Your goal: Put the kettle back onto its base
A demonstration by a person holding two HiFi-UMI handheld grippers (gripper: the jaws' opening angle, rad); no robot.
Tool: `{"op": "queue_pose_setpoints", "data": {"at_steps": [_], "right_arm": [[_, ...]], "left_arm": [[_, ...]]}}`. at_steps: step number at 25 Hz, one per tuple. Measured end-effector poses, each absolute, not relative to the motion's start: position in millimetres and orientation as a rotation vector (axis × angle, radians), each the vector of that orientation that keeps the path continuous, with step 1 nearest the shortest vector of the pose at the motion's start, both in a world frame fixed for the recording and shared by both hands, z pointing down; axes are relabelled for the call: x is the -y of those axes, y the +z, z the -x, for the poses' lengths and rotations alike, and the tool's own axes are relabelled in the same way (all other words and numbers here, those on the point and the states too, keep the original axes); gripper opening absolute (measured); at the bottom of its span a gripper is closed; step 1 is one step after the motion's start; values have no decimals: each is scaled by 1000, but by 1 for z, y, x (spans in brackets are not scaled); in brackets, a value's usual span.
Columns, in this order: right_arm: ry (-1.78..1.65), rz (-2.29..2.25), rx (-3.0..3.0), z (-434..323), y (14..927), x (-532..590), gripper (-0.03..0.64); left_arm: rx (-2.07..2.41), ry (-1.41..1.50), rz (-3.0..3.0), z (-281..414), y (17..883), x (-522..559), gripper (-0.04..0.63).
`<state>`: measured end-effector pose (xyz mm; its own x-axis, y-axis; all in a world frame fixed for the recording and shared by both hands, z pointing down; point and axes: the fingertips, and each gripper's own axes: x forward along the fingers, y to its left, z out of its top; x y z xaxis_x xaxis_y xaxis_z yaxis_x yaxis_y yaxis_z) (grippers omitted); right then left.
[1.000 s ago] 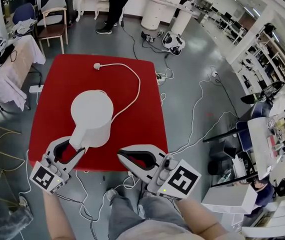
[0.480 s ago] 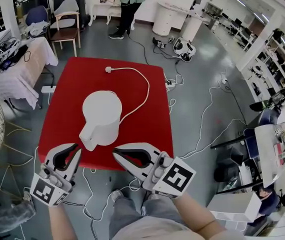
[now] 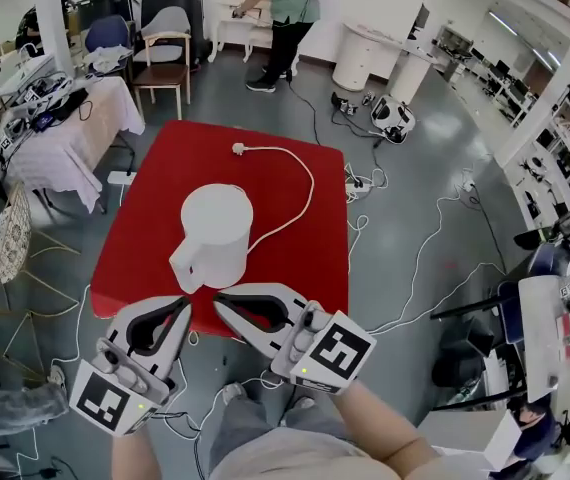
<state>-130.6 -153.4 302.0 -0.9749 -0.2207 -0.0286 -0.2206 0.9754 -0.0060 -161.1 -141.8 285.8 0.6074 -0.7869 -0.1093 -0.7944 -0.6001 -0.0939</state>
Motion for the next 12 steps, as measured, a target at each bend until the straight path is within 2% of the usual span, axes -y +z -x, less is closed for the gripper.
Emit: {"op": "queue_pose_setpoints", "data": {"at_steps": [12], "right_arm": [[27, 243, -3070, 105, 287, 123, 8]], "left_arm": [[-1464, 20, 2661, 117, 280, 116, 9]]}}
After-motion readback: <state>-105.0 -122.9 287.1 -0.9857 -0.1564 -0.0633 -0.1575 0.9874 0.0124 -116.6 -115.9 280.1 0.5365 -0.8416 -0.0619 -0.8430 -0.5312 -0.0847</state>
